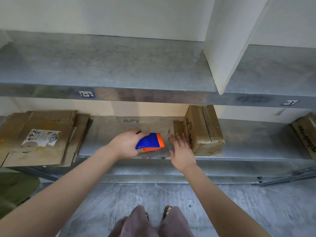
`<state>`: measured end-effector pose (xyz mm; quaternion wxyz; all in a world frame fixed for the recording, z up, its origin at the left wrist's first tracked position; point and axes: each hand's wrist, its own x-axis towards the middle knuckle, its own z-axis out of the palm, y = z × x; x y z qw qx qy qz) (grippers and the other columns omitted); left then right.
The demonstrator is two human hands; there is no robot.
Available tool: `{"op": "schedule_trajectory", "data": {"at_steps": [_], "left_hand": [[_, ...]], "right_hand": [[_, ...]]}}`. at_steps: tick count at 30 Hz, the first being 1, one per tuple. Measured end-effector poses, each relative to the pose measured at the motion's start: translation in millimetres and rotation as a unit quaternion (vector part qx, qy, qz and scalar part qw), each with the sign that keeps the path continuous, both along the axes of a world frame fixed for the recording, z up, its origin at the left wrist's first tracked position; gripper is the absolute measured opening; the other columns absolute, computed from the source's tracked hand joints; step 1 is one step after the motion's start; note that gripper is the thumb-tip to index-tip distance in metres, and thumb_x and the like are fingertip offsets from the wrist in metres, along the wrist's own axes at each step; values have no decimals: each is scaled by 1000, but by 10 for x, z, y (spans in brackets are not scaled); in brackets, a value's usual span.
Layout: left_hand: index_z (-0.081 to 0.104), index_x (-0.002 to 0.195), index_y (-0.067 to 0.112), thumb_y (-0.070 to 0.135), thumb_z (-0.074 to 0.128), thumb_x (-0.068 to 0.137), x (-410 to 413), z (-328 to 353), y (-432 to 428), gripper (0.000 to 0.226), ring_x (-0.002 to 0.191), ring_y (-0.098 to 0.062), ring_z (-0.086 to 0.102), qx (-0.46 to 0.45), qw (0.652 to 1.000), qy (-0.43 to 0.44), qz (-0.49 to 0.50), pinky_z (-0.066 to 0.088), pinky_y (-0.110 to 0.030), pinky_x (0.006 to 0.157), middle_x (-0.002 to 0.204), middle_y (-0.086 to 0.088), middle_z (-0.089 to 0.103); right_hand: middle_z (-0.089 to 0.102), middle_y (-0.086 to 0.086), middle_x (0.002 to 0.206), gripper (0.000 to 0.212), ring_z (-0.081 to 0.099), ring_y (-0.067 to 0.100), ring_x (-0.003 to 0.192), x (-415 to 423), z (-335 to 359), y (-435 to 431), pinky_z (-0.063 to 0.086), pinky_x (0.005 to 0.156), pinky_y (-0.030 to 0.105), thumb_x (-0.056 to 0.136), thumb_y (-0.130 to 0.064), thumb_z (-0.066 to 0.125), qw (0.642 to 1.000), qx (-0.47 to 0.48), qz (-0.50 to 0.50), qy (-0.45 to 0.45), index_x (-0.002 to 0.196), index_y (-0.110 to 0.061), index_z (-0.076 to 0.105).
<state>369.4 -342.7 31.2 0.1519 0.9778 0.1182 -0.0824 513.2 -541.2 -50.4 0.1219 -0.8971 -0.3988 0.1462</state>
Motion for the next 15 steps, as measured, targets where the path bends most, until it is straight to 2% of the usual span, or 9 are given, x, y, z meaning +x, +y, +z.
{"op": "schedule_trajectory", "data": {"at_steps": [3,7,10,15], "left_hand": [[41,143,27,29,69,84,-127,161,178,65,118,-24,48,-18,999,-37,-7,41,-32,99,132,-3,49],[45,139,29,21,70,83,-168,339,194,63,115,-21,48,-26,995,-86,-51,38,-27,98,128,0,51],[45,138,31,9,64,80,-138,469,127,65,110,-22,46,-23,990,-113,-87,40,-31,95,125,2,52],[47,137,28,0,59,75,4,677,-51,69,109,-22,44,-12,980,-153,-124,37,-30,95,122,0,53]], "right_hand": [[16,4,162,56,2,22,151,9,48,35,15,121,37,103,-20,35,999,27,1,19,155,-20,15],[32,10,156,48,17,25,148,27,174,131,19,118,34,104,-22,36,991,103,-29,77,151,-13,30],[43,13,146,44,38,28,137,42,310,158,29,109,29,103,-19,38,977,163,-61,120,146,-11,37],[62,12,127,31,57,28,117,86,653,6,40,90,27,100,-13,43,953,233,-113,159,128,-7,54]]}}
